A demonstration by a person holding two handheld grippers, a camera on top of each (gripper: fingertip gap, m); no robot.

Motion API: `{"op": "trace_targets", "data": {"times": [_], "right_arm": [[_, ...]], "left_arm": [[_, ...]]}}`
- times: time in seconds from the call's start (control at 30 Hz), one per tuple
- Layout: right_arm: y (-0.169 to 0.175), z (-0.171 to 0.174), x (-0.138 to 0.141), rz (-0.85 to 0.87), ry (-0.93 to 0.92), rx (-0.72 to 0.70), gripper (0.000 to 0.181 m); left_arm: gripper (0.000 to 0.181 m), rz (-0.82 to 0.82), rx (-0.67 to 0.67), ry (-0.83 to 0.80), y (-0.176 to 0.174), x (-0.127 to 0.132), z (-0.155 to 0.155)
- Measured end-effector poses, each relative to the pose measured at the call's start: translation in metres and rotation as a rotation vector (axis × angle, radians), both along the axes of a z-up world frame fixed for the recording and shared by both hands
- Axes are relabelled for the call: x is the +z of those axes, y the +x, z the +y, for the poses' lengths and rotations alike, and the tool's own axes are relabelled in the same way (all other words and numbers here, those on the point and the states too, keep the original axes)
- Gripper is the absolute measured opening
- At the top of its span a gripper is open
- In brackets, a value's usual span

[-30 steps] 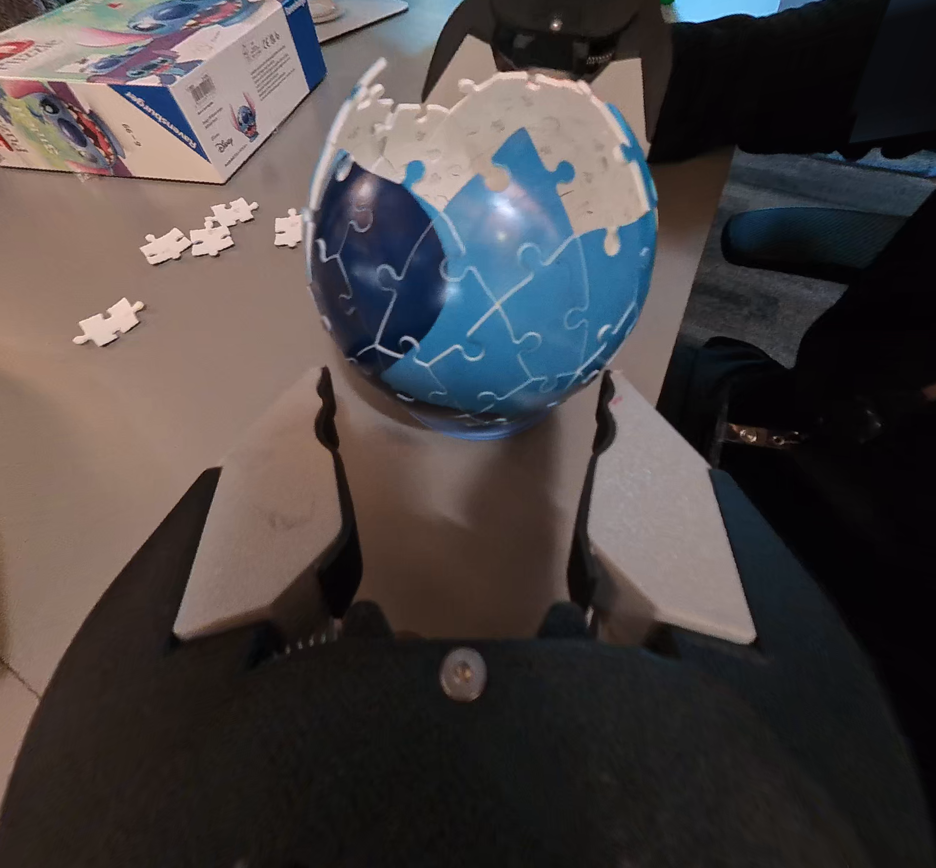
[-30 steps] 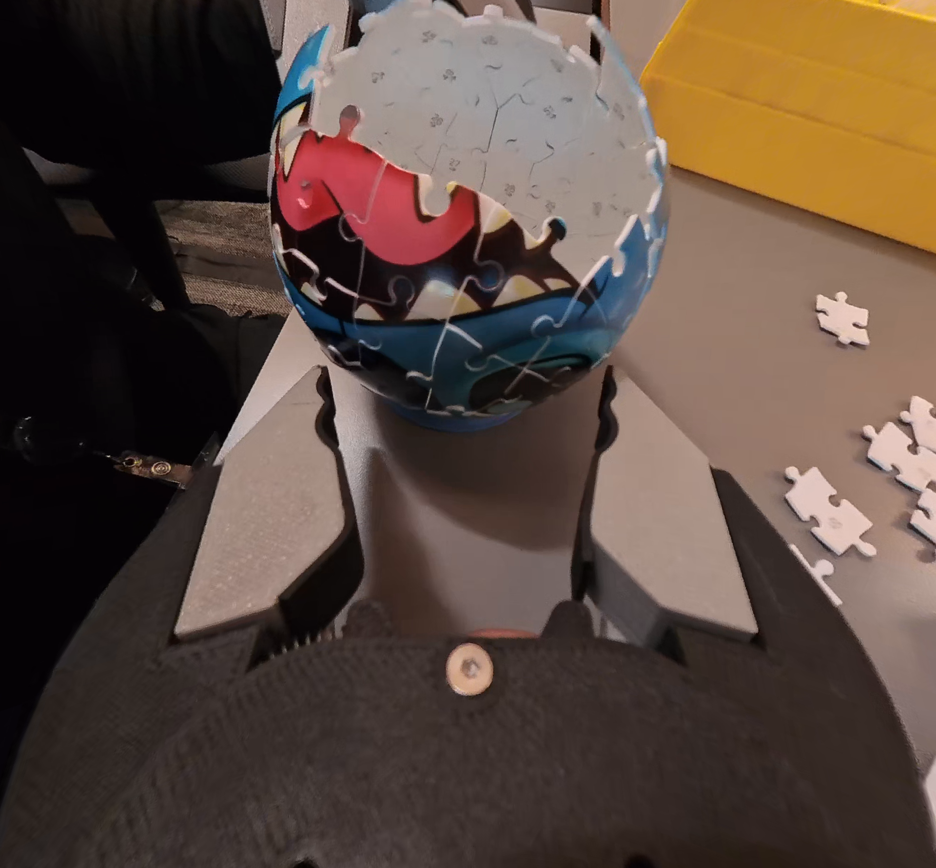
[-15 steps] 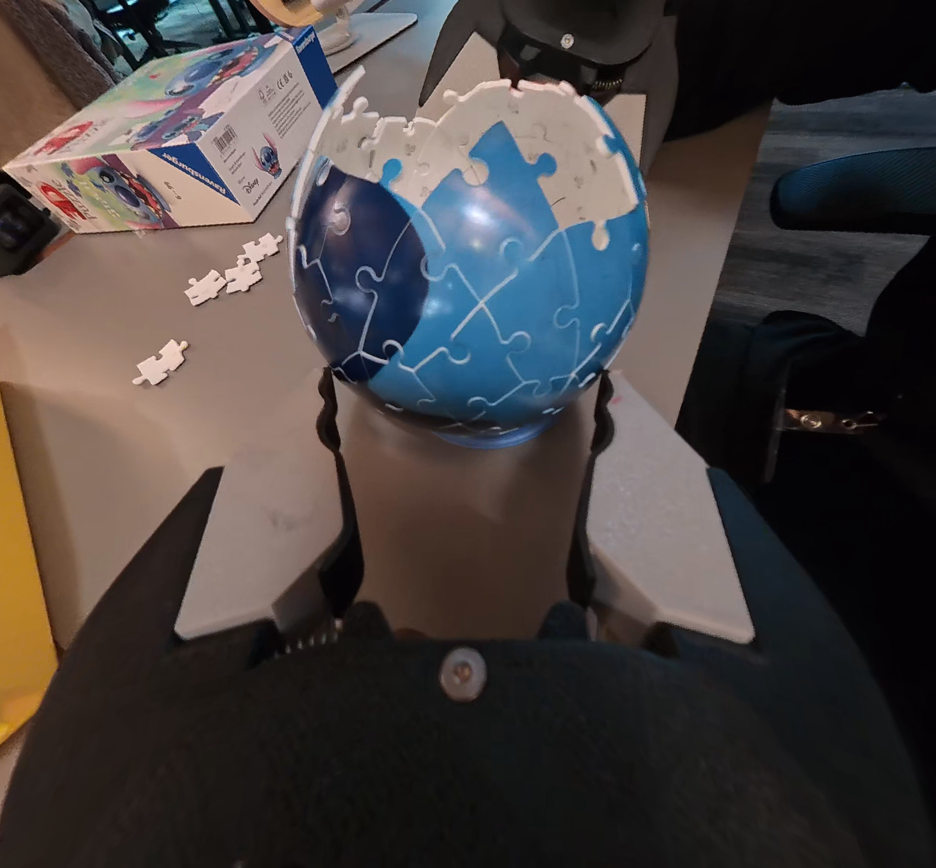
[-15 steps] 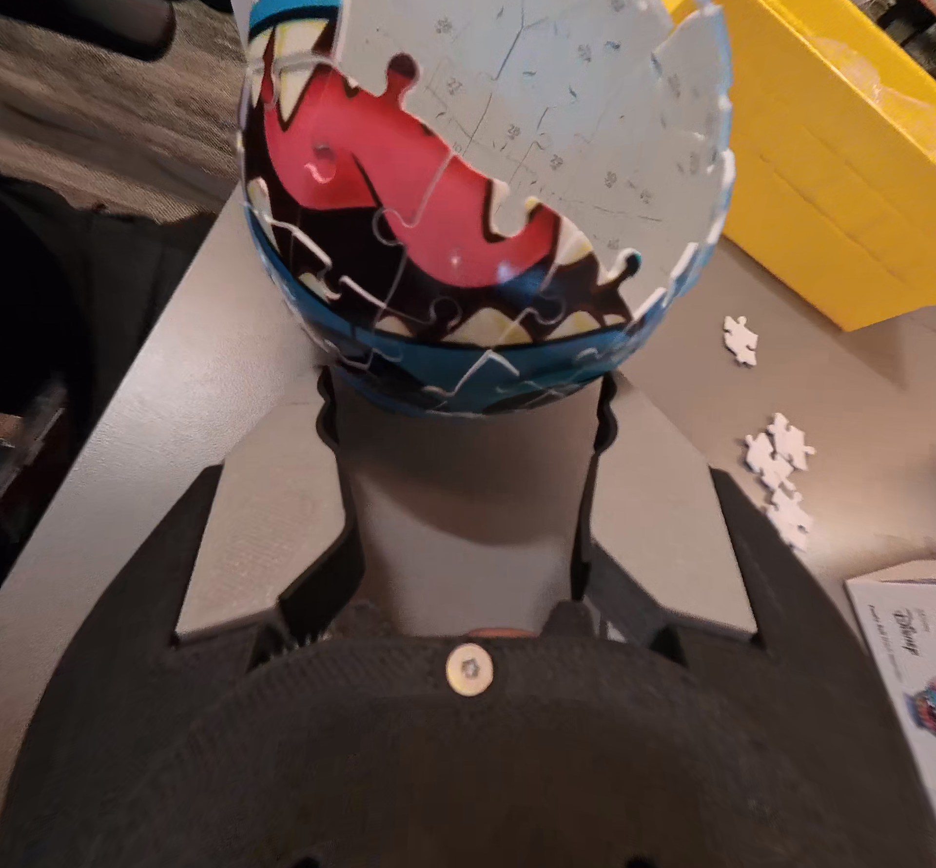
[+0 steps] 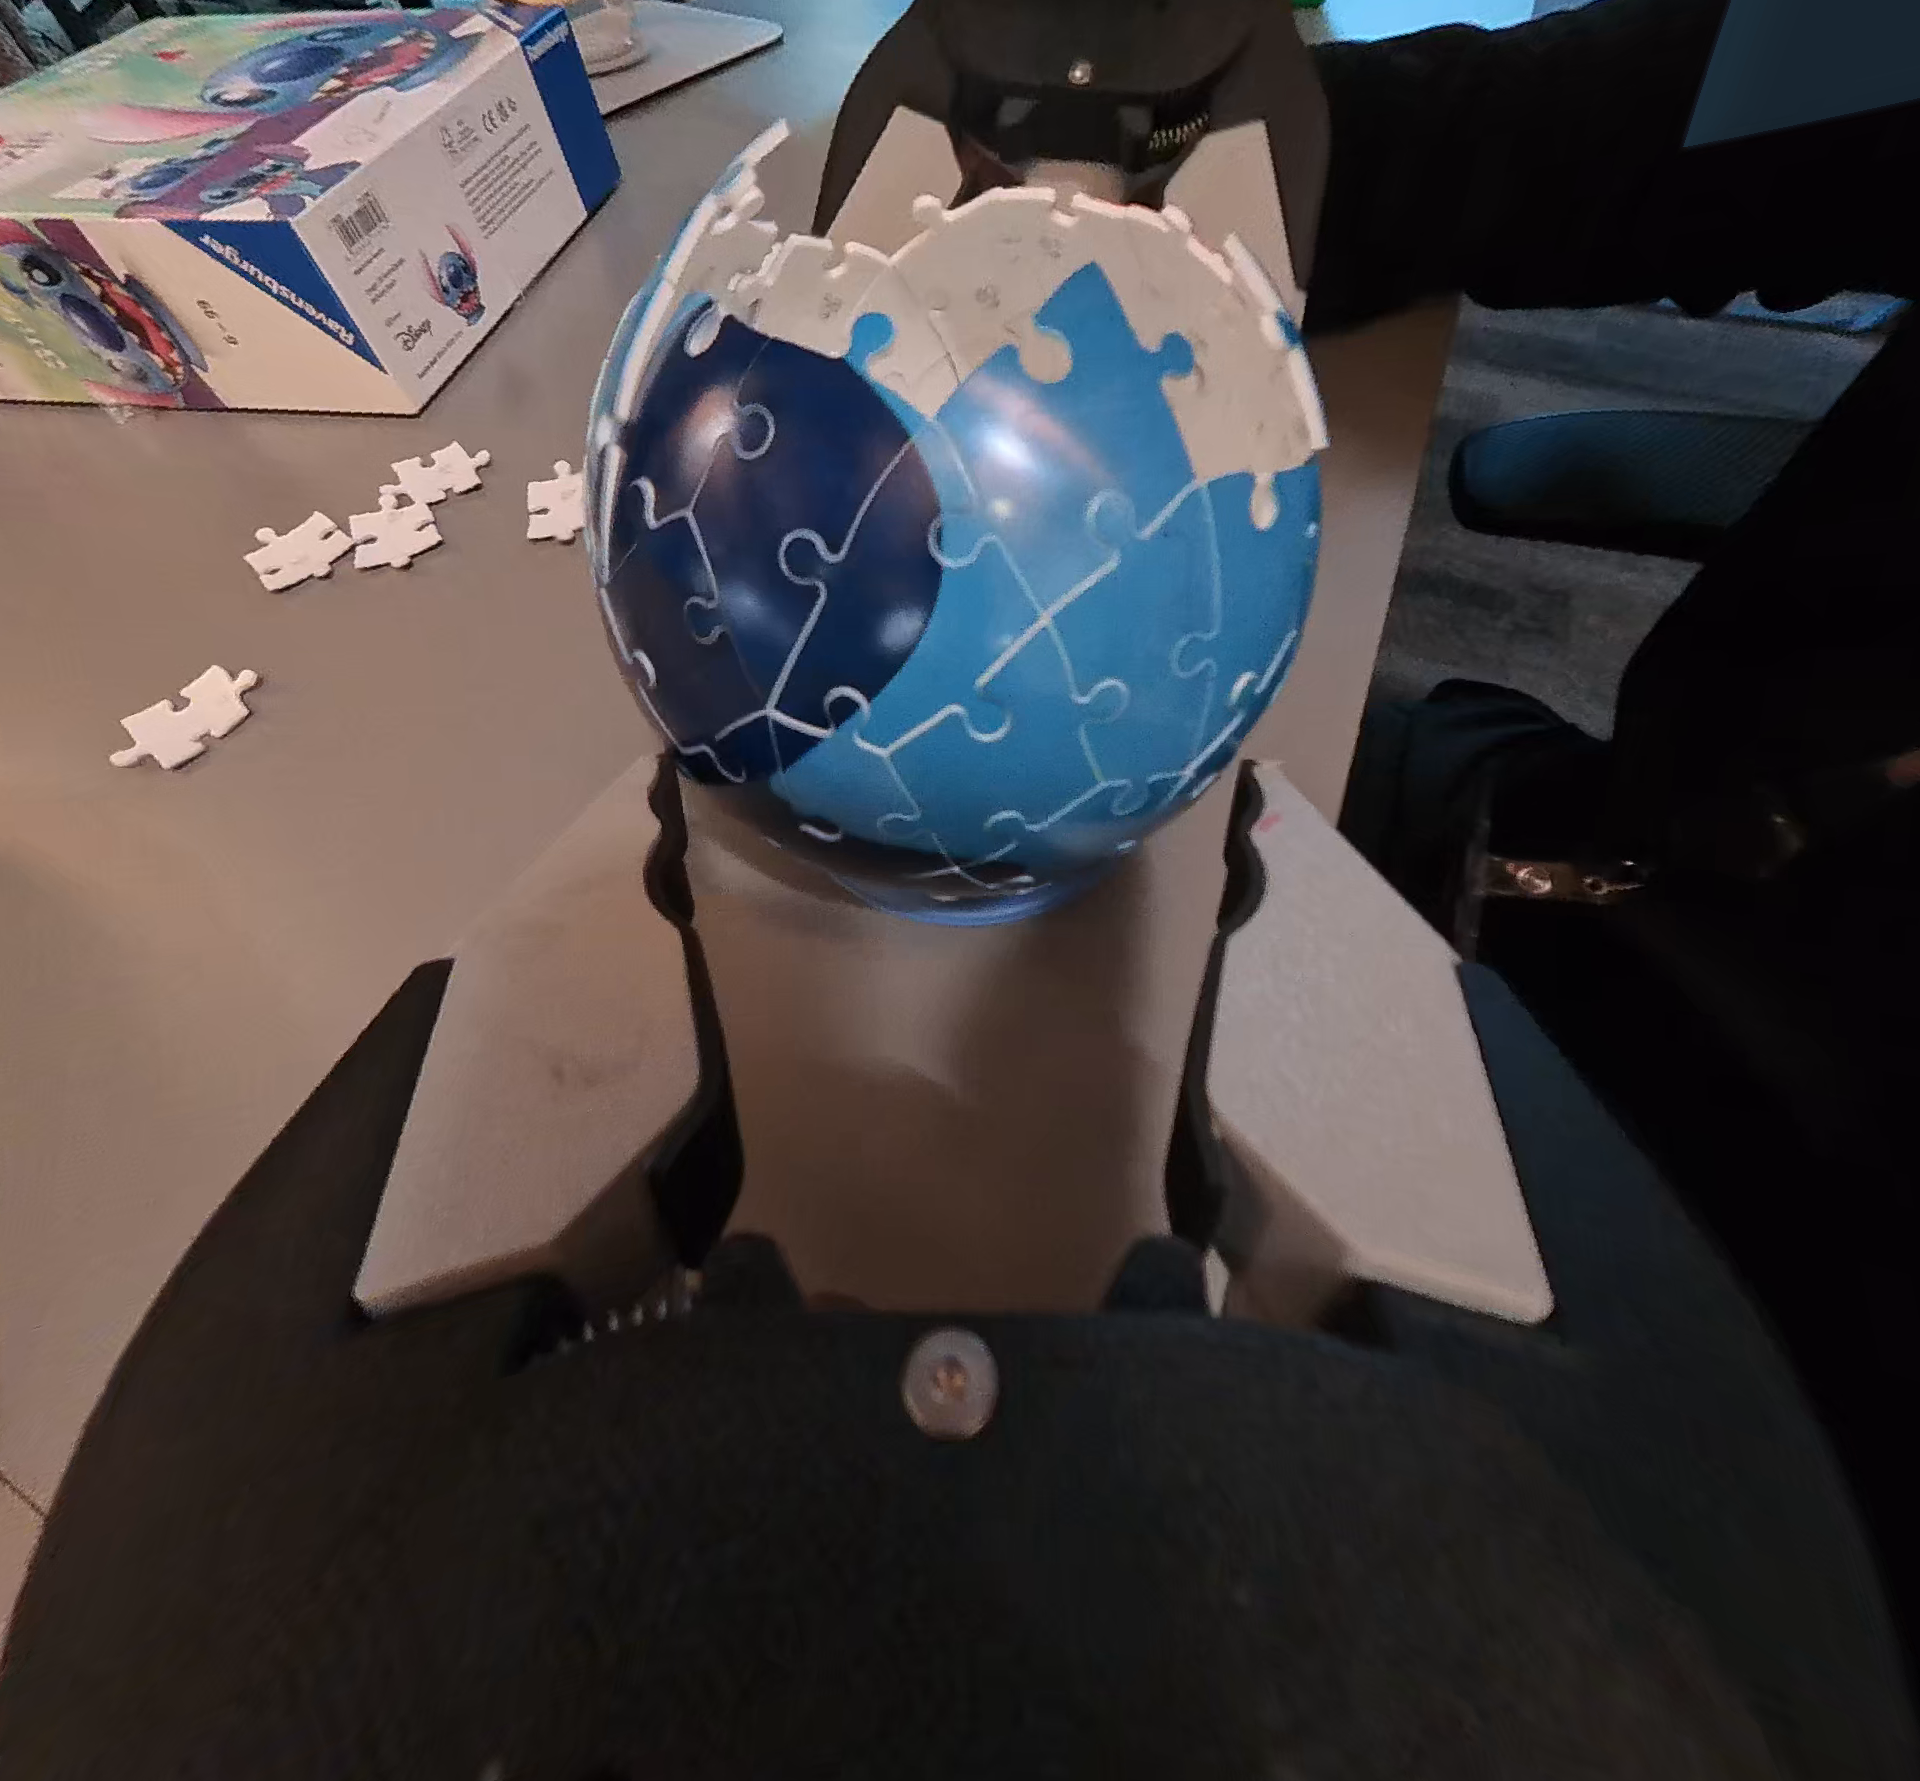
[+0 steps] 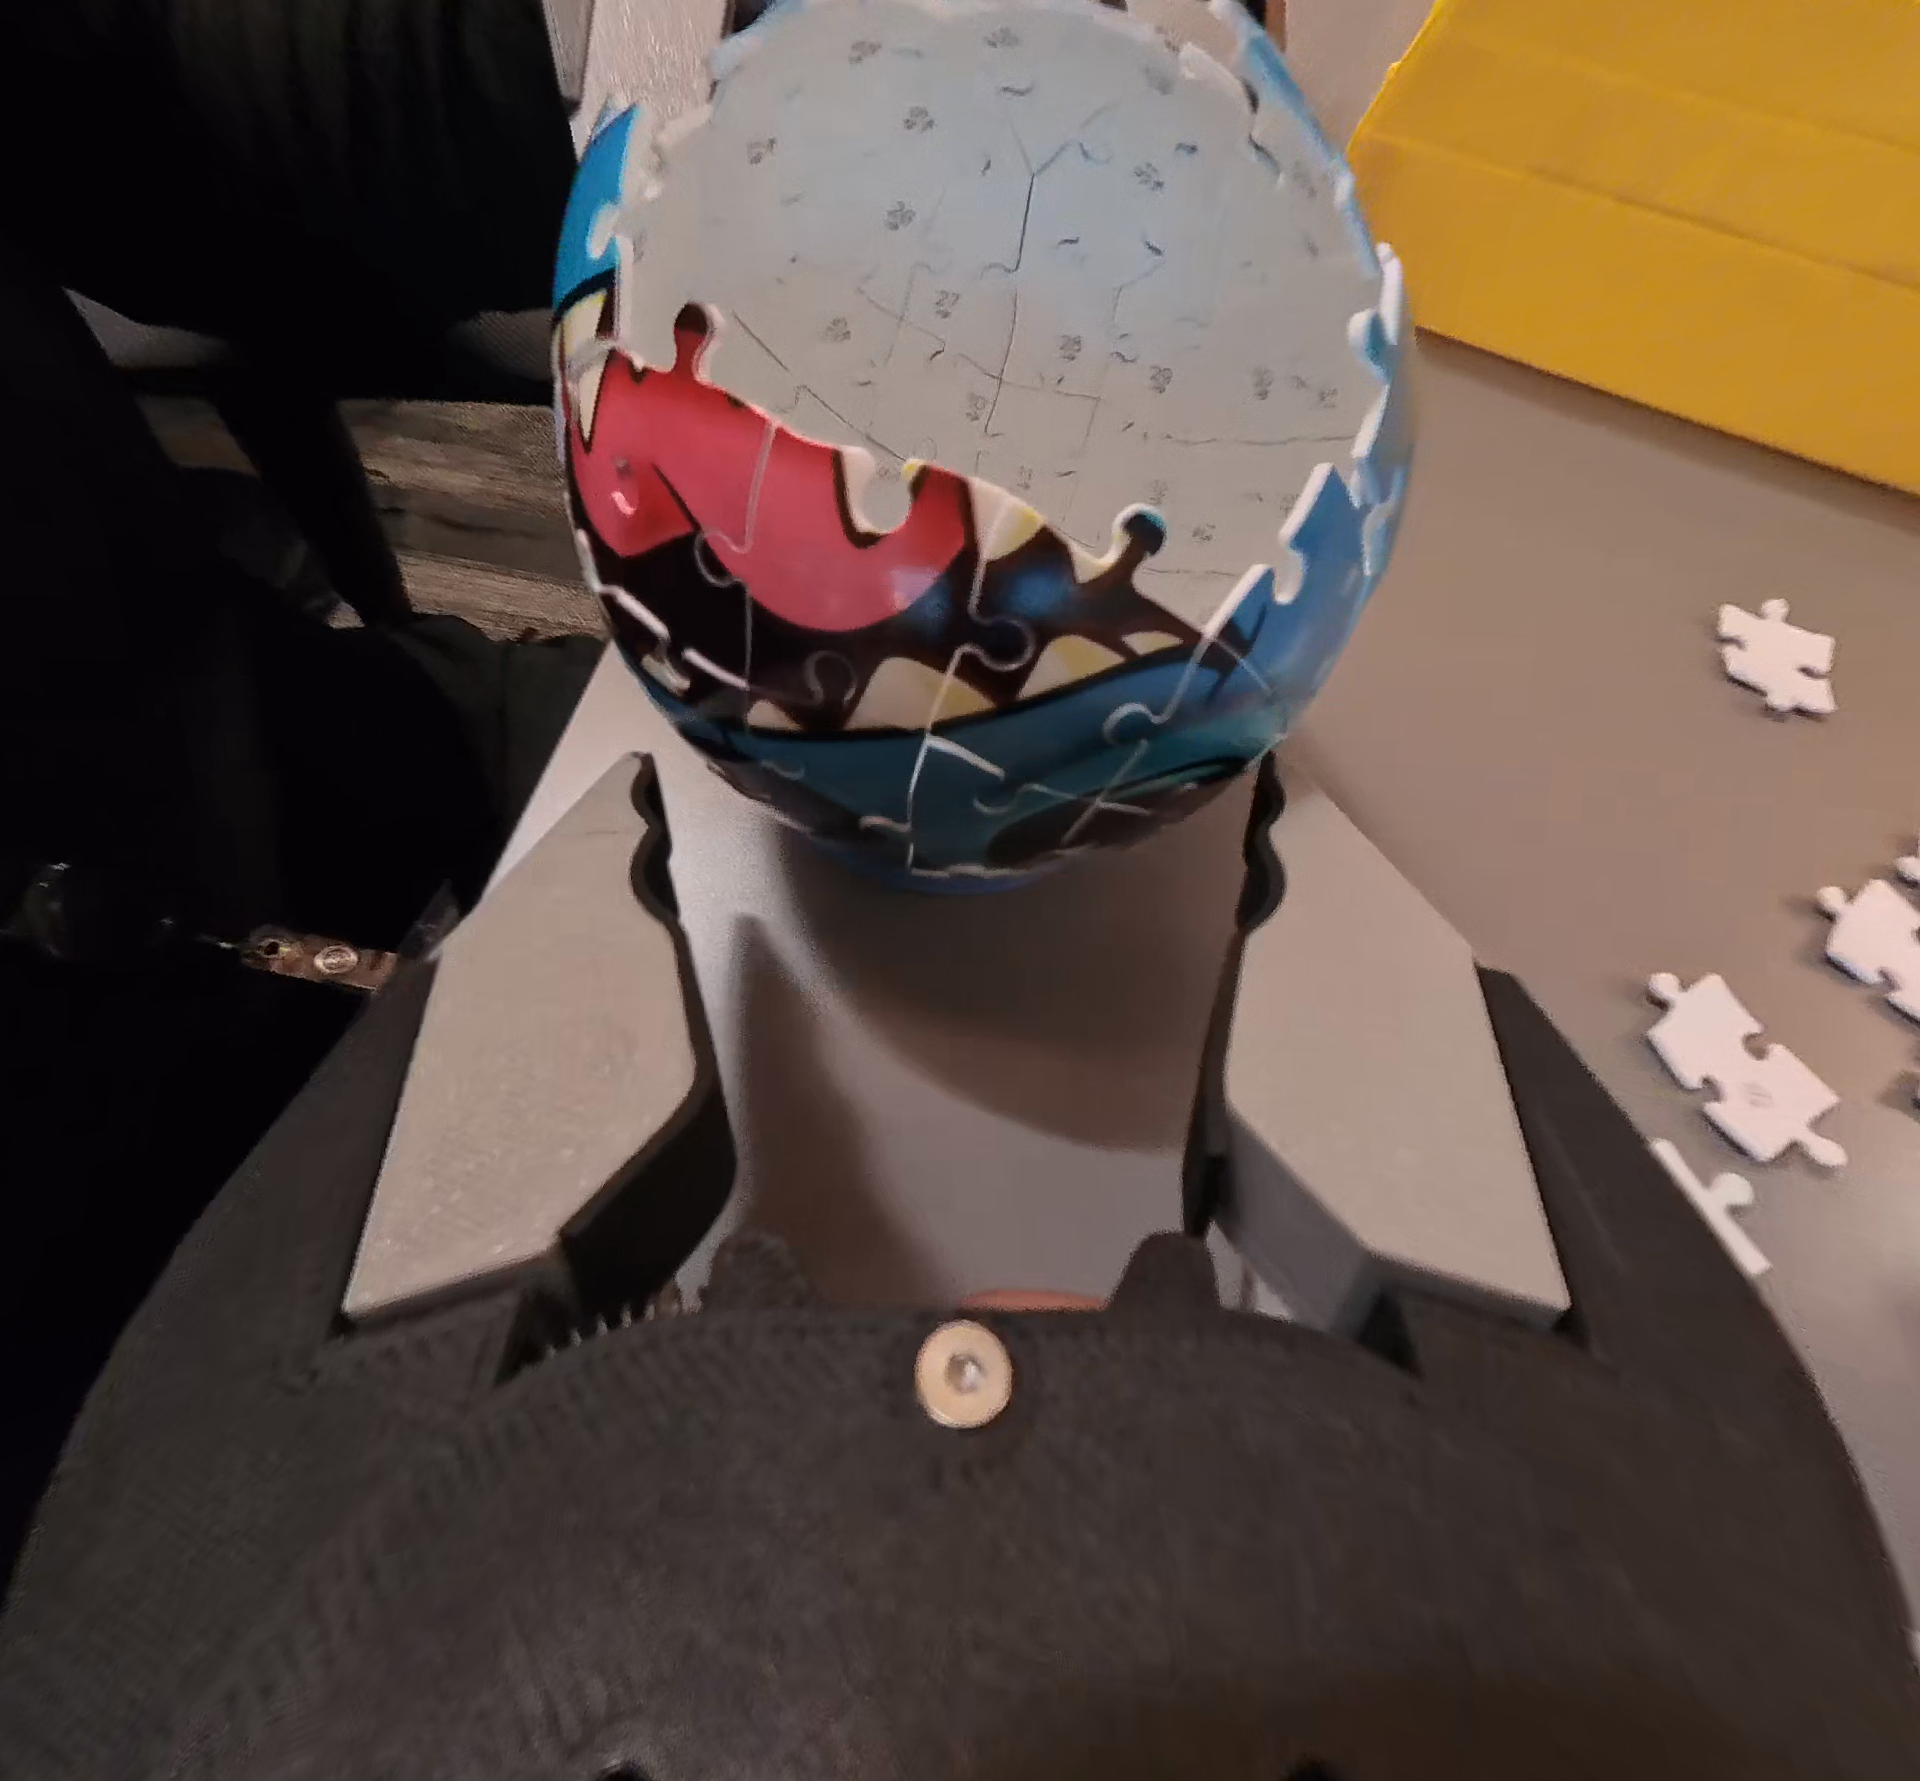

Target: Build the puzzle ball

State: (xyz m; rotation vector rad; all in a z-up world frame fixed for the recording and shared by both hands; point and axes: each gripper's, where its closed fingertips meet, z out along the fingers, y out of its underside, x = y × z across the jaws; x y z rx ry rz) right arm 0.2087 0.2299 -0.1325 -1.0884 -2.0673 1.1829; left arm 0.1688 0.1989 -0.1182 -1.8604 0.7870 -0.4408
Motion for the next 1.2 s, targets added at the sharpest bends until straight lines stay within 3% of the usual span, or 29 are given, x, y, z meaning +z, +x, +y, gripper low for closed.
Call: {"op": "trace_targets", "data": {"times": [0.17, 0.4, 0.77, 1.0, 1.2], "right_arm": [[-0.004, -0.001, -0.002, -0.049, -0.048, -0.011, 0.109], [-0.005, 0.002, -0.003, 0.005, 0.048, -0.01, 0.108], [0.003, 0.017, -0.001, -0.023, -0.025, -0.018, 0.098], [-0.001, 0.011, 0.001, 0.026, 0.031, -0.007, 0.1], [-0.003, 0.012, 0.003, -0.005, -0.051, -0.02, 0.099]], "left_arm": [[0.106, 0.026, 0.005, 0.008, 0.002, -0.002, 0.004], [0.106, 0.084, 0.022, 0.07, 0.002, 0.0, 0.004], [0.094, -0.002, 0.04, 0.05, -0.005, 0.006, 0.002], [0.097, 0.101, 0.047, 0.036, -0.007, -0.006, 0.007], [0.093, 0.013, 0.047, 0.024, -0.006, 0.001, 0.009]]}}
